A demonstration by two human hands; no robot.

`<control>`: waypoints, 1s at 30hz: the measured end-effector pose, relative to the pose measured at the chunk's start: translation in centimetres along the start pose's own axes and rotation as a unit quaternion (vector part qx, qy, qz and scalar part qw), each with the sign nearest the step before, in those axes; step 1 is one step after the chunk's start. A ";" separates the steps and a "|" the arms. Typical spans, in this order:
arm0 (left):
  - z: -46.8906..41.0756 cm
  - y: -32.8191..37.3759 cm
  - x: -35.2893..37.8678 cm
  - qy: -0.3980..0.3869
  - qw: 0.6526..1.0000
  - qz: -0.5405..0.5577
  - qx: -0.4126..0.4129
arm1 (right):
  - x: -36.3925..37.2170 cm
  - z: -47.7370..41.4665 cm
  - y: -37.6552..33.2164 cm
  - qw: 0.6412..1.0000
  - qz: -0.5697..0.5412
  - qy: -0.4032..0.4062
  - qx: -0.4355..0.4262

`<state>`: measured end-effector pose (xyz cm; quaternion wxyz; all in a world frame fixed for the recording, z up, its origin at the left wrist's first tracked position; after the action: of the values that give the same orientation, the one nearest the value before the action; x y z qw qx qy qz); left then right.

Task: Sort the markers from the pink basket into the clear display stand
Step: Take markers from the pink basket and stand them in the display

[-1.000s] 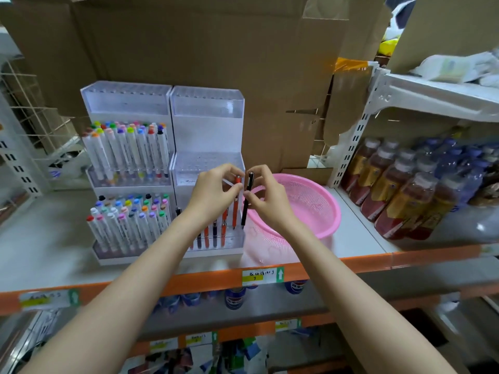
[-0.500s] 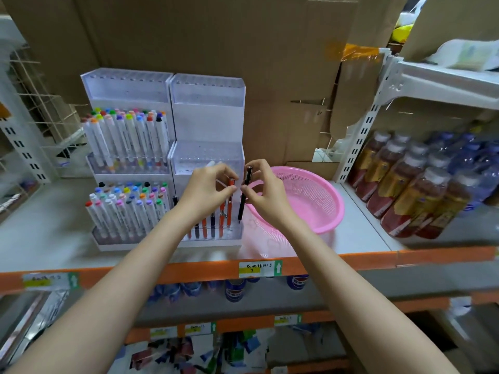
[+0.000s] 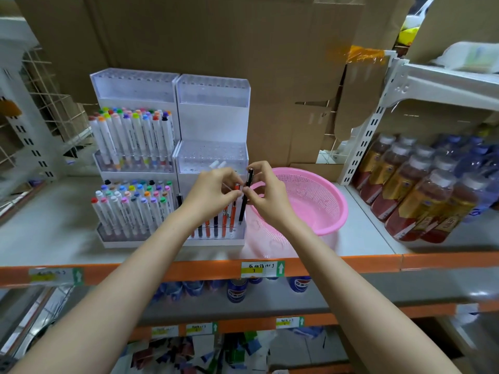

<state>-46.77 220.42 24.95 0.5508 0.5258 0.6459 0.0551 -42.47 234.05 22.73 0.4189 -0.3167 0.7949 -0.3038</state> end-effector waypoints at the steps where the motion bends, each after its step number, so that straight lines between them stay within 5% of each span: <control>1: 0.0 -0.1 0.1 -0.006 1.000 -0.002 -0.002 | 0.0 0.0 0.1 1.000 0.001 0.000 0.002; 30: 0.1 -1.3 0.2 -0.086 0.979 -0.183 0.003 | 0.5 0.2 0.6 1.000 0.030 -0.009 0.000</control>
<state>-47.48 219.94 23.88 0.6032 0.4029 0.6819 -0.0939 -42.66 234.01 21.94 0.4347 -0.2955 0.8003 -0.2884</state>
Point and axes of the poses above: each hand's wrist, its own z-axis away from the middle knuckle, its own x-axis out of the palm, y = z × x, the point moved 4 cm from there along -z, towards the middle knuckle, and after that the axes turned 2 degrees about y, right-handed, at the moved point
